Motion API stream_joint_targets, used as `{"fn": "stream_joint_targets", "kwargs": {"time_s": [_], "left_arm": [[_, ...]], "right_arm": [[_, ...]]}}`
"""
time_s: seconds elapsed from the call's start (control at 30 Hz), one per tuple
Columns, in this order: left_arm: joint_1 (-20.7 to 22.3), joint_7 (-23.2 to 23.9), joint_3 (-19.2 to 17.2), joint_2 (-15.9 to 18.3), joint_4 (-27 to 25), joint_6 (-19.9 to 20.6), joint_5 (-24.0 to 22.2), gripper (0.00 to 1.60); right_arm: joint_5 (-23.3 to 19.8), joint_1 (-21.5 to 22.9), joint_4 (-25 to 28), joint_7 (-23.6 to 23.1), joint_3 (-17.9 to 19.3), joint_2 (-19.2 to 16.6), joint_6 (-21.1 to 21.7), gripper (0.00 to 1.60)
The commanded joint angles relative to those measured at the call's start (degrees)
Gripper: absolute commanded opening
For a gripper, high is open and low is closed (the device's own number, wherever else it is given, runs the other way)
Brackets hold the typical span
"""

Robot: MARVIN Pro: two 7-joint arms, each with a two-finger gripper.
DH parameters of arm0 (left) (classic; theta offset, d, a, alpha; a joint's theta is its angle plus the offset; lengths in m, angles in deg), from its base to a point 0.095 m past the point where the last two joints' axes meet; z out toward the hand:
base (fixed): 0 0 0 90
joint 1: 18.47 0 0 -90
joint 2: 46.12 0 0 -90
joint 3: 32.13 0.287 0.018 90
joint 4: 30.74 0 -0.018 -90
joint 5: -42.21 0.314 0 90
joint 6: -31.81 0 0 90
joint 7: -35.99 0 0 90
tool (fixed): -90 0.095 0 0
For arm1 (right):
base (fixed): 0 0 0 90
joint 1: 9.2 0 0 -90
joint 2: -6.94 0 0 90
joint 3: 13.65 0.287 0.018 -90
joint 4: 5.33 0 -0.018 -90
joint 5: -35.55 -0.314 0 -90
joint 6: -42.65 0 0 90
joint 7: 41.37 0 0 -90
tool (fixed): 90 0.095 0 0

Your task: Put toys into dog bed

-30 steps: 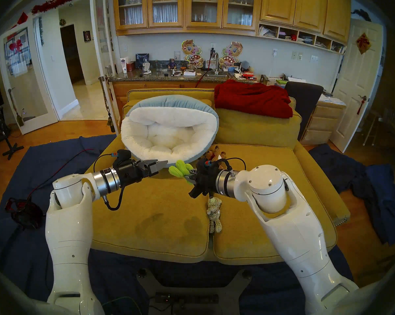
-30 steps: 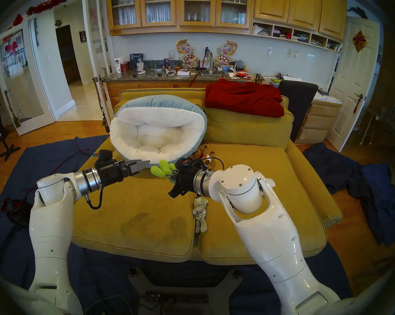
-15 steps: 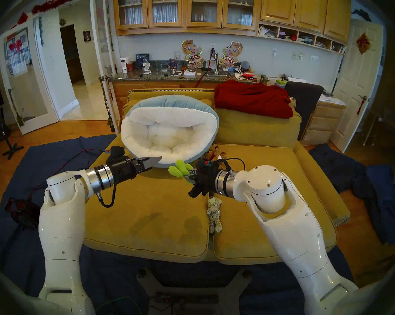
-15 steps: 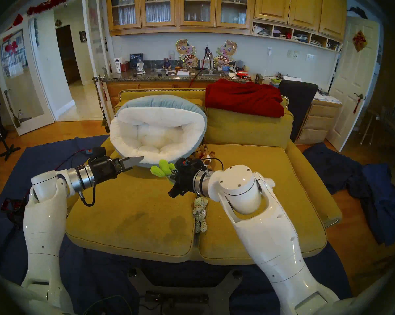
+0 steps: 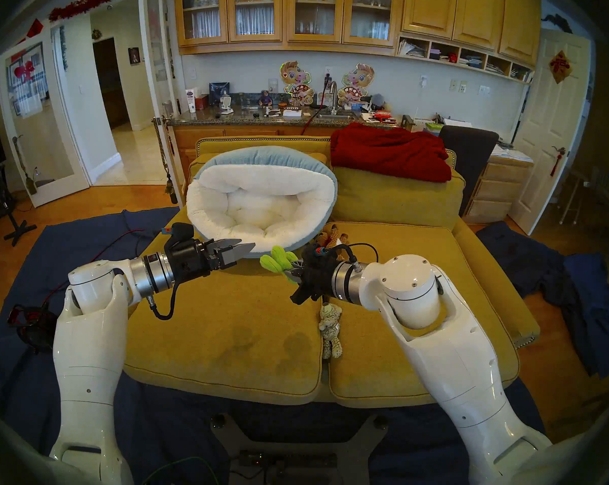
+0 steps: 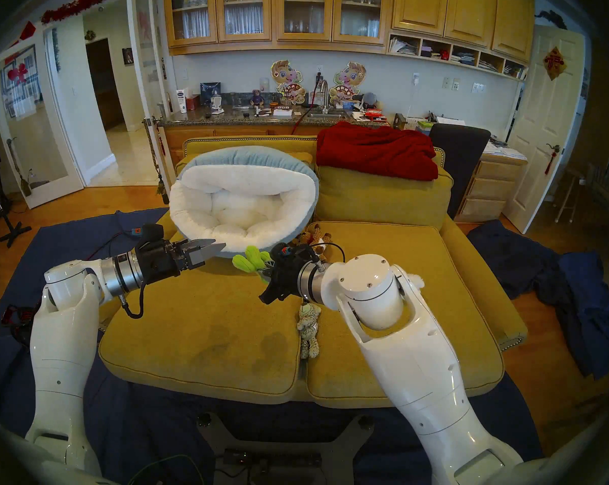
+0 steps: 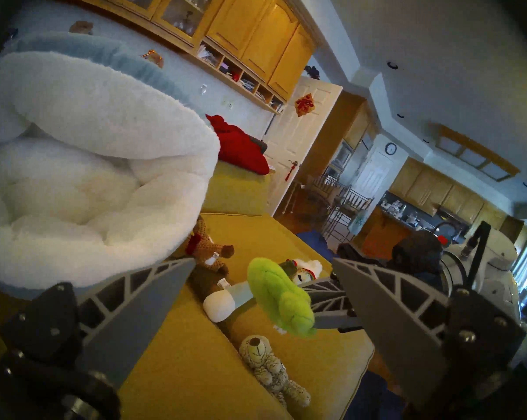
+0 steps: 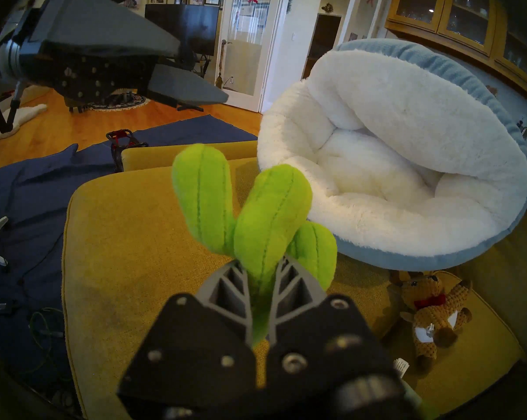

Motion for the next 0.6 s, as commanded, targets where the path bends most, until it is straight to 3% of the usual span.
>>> {"fn": "stream_joint_targets", "kwargs": {"time_s": [0.0, 0.2, 0.57], "left_arm": [[0.72, 2.61, -0.40, 0.73, -1.42, -1.09, -1.43, 1.60], [0.71, 2.77, -0.37, 0.81, -1.34, -1.27, -1.49, 1.60], [1.03, 3.90, 0.00, -0.22, -0.39, 3.61, -6.94, 1.60]], "right_arm": [[-0.73, 1.08, 2.73, -0.60, 1.63, -0.47, 0.02, 0.00], [-0.96, 0.91, 3.24, -0.66, 2.06, -0.47, 0.35, 0.00], [-0.38, 1.62, 2.25, -0.73, 1.25, -0.06, 0.67, 0.00]]}}
